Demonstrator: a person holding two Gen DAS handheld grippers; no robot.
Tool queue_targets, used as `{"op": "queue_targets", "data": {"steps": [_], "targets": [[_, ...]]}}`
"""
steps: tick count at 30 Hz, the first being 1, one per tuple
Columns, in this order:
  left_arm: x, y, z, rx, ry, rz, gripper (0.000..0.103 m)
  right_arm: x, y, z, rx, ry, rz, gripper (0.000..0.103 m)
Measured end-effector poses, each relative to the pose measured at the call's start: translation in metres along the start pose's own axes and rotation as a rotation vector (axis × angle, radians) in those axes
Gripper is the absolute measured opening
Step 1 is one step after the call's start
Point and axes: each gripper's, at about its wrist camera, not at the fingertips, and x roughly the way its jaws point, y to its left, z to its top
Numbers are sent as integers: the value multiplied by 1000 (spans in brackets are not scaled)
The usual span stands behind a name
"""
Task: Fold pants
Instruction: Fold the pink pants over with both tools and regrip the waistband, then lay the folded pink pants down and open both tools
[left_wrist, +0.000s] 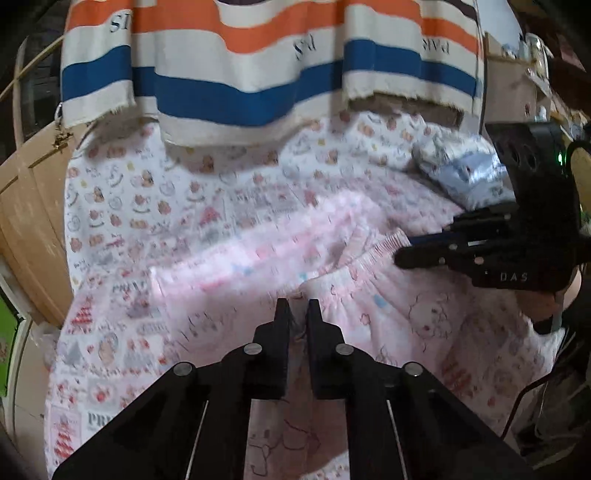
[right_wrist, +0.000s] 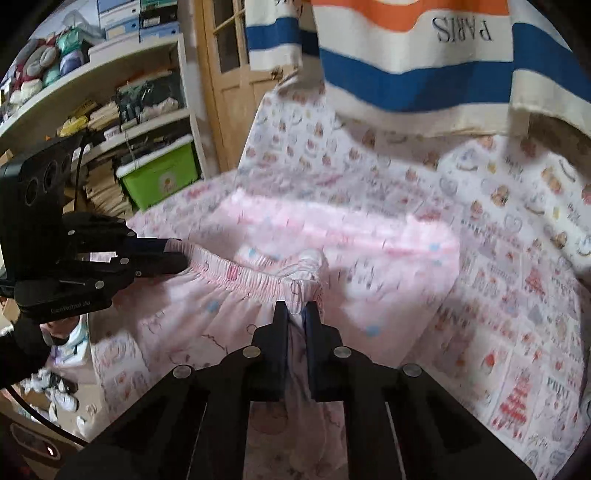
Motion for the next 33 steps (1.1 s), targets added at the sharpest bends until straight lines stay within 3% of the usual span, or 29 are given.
{"op": "queue_targets", "data": {"steps": [3,6,9,12,15,20,21,22,24,26,29,33], "targets": [[12,5,3,-4,20,32,8,6,-2,5,-1,-2,-12,9],[36,4,-5,11,94,73,9,24,-3,4,0,37,-31,9],[46,5,-11,-12,124,71,12,36,-7,-1,11,46,-42,9],[40,8,-13,-26,113,54,18,37,-11,-3,25,47,-35,10],[34,10,-16,-42,111,93,37,28,-10,-2,8,32,-57,16],[-4,9,-17,-86,13,77,41,-9,-8,-4,26,-50,-97,22],[-10,6,-16,-85,-8,77,39,-15,-8,-5,33,-58,-92,22],[-18,2,-17,-88,-27,75,20,-20,-7,-7,41,-60,-83,22],[-27,-4,-20,-98,-24,35,0,-31,0,-16,60,-32,-65,22],[-32,-11,-28,-106,-7,6,0,-39,10,-31,78,-16,-47,22],[-29,-23,-42,-89,35,26,0,-37,17,-50,99,15,-89,22],[-10,-25,-56,-96,105,78,1,-23,5,-67,167,41,-62,21]]}}
